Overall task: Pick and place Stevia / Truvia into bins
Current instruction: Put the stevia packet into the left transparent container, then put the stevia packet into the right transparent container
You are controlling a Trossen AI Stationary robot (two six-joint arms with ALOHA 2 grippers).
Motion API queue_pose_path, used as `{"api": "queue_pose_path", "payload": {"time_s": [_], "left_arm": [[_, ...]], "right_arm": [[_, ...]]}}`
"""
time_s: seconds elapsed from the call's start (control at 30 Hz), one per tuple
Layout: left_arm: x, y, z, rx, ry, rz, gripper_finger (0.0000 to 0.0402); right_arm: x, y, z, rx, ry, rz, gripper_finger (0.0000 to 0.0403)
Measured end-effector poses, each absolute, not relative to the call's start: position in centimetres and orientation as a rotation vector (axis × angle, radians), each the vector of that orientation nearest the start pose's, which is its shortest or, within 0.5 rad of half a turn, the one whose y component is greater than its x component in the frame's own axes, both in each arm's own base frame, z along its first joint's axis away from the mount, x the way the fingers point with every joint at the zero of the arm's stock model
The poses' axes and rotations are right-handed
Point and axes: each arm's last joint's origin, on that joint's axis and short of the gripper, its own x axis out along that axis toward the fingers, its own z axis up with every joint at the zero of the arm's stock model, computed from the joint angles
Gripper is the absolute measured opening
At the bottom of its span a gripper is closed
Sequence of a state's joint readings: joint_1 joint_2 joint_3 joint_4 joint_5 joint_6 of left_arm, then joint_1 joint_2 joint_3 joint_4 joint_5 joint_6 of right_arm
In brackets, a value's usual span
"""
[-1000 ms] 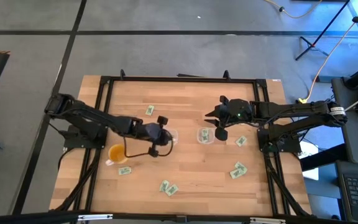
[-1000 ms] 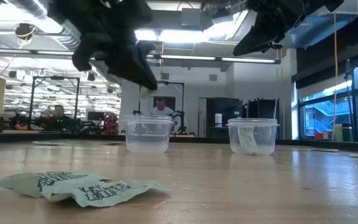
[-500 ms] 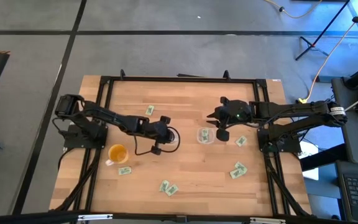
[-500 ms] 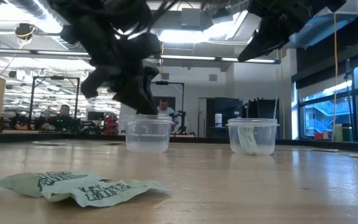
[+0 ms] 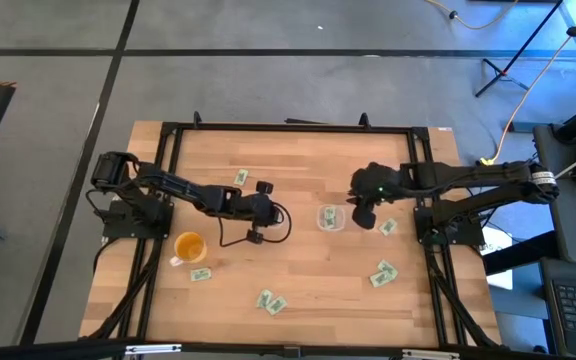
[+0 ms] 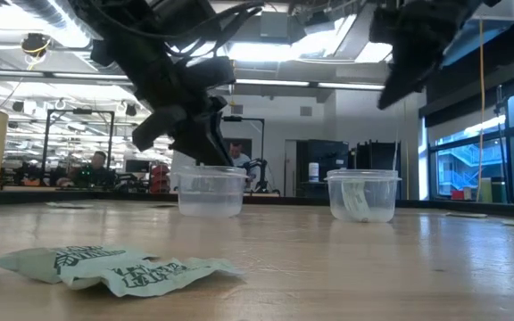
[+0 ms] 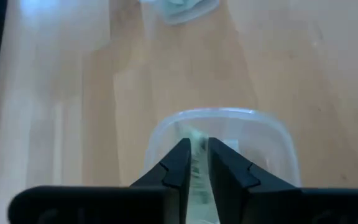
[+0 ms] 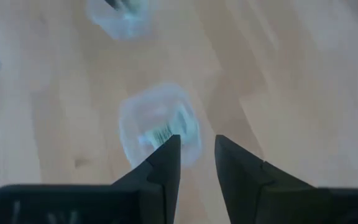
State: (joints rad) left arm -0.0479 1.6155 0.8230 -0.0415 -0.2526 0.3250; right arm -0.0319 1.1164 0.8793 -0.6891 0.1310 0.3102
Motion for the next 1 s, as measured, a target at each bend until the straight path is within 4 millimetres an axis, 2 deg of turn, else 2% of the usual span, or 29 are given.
{"api": "queue_pose_path", "payload": {"time_s": [0.3, 0.43, 0.57, 0.77, 0.87, 1.0], "left_arm": [[31.4, -0.9, 16.8, 0.386, 0.794, 0.037, 0.0096], [31.3, -1.0, 17.8, 0.383, 0.762, 0.044, 0.0106], [31.0, -1.0, 19.9, 0.349, 0.695, 0.065, 0.0113], [29.4, -0.2, 23.8, 0.288, 0.56, 0.121, 0.0114], [28.3, 0.4, 25.7, 0.251, 0.492, 0.143, 0.0114], [27.0, 1.1, 27.3, 0.21, 0.452, 0.108, 0.0114]], "right_arm": [[19.7, -1.0, 25.6, 0.443, 1.06, -0.457, 0.0102], [18.9, -1.0, 25.1, 0.489, 1.132, -0.52, 0.0102], [18.2, -0.9, 23.7, 0.546, 1.189, -0.593, 0.0102], [17.2, -0.8, 21.3, 0.631, 1.252, -0.664, 0.0102], [17.0, -0.5, 20.2, 0.673, 1.275, -0.639, 0.0102], [17.0, 0.0, 18.5, 0.704, 1.272, -0.559, 0.0102]]}}
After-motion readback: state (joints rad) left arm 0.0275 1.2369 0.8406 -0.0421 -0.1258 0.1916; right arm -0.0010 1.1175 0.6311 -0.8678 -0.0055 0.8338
